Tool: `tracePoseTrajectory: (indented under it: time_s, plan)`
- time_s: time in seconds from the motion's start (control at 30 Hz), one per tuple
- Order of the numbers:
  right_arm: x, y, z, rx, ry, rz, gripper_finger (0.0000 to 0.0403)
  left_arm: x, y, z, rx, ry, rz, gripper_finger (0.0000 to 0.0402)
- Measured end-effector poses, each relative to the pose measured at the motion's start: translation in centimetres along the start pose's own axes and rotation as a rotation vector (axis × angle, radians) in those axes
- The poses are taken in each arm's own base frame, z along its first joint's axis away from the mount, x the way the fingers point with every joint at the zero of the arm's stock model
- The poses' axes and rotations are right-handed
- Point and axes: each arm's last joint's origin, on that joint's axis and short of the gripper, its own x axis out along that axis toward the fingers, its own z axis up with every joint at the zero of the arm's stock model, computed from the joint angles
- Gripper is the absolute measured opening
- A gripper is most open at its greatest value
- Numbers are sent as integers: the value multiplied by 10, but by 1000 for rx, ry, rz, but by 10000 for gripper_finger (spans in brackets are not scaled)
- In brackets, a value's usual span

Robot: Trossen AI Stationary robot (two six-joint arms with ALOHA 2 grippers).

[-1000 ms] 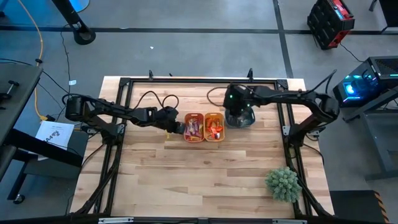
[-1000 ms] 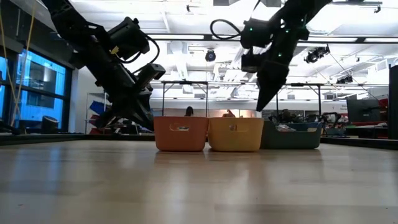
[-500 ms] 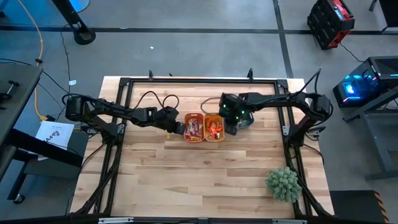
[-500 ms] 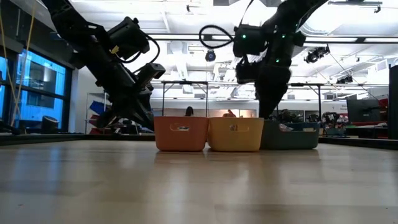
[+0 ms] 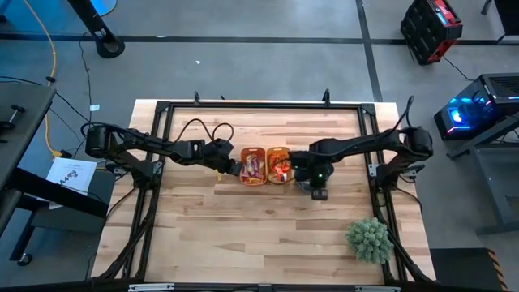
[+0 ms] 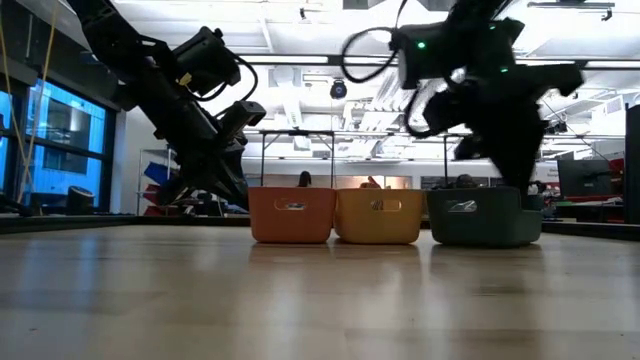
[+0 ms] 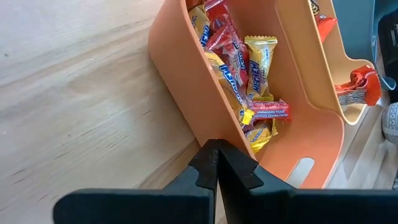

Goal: Sort candy
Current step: Adjust the bins

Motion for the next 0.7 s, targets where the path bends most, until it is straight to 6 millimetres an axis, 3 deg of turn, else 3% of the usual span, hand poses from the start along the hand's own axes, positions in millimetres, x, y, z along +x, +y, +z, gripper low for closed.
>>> tracePoseTrajectory:
  time_s: [0.13,0.27,0.43,0.6,0.7]
  plan:
    - [-9,-8,-21,45,47,-77,0,0,0,0,20,0,-1,0]
    - [-13,-18,-55,173,16,-78,0,0,0,0,39,2,-3,0]
    - [-3,-23,-85,303,-72,-53,0,0,1,2,45,0,-3,0]
    - [14,-28,-95,355,-70,-114,0,-1,5,8,30,-15,6,0]
    - [11,-35,-86,383,-117,-187,0,-1,8,12,17,-29,9,0]
